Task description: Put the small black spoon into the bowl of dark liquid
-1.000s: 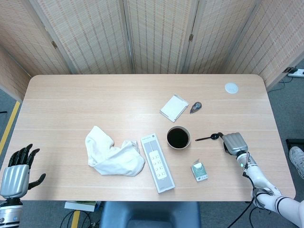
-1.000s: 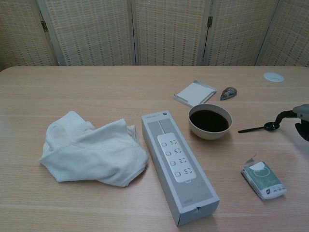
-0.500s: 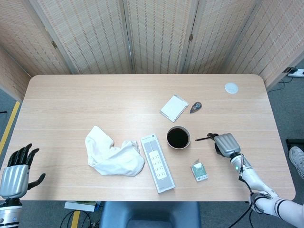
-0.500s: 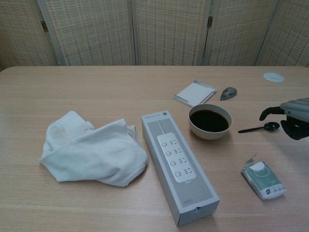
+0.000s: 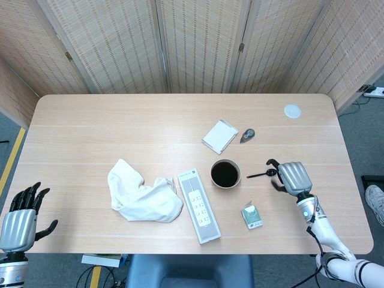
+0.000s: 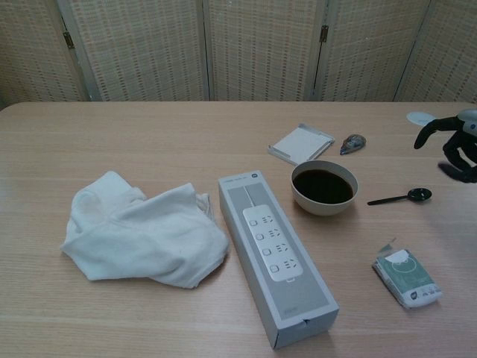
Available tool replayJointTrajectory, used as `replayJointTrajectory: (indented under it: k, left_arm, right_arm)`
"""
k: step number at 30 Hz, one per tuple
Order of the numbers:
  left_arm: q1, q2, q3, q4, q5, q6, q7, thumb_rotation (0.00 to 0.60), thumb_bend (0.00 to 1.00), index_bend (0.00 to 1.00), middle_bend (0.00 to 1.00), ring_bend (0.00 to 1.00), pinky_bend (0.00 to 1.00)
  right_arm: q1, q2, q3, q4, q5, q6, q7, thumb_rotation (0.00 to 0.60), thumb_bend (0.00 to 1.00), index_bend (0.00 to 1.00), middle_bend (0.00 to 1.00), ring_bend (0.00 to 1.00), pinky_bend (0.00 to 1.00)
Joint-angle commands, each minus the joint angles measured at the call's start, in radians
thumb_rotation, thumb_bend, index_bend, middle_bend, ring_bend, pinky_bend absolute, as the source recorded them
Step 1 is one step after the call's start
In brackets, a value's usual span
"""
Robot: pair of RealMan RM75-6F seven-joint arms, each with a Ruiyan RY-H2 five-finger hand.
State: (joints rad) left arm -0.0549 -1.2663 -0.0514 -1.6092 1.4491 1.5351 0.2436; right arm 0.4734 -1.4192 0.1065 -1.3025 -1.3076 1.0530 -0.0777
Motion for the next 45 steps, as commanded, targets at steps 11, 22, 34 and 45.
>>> replayJointTrajectory:
  k: [11, 22, 34, 45]
  left_arm:
    - [0.008, 0.004, 0.003, -0.005, 0.008, 0.010, -0.003, 0.600, 0.25, 0.19, 0.08, 0.11, 0.14]
    - [0.012, 0.008, 0.003, -0.004, 0.011, 0.016, -0.010, 0.600, 0.25, 0.19, 0.08, 0.11, 0.14]
    - [0.012, 0.004, 0.003, 0.005, 0.008, 0.008, -0.017, 0.600, 0.25, 0.19, 0.08, 0.11, 0.14]
    - [0.021, 0.006, 0.003, 0.015, -0.002, 0.010, -0.023, 0.600, 0.25, 0.19, 0.08, 0.11, 0.14]
  right_arm:
    - [-0.009, 0.021, -0.005, -0.045, 0.030, 0.004, -0.109, 0.600, 0.06, 0.33, 0.69, 0.69, 0.67]
    - [0.045, -0.050, -0.003, 0.063, 0.000, -0.024, -0.197, 0.600, 0.16, 0.42, 0.96, 1.00, 1.00]
    - [0.107, -0.160, 0.003, 0.210, 0.035, -0.126, -0.240, 0.600, 0.18, 0.45, 0.97, 1.00, 1.00]
    - [0.162, -0.252, 0.009, 0.329, 0.063, -0.221, -0.242, 0.600, 0.19, 0.45, 0.97, 1.00, 1.00]
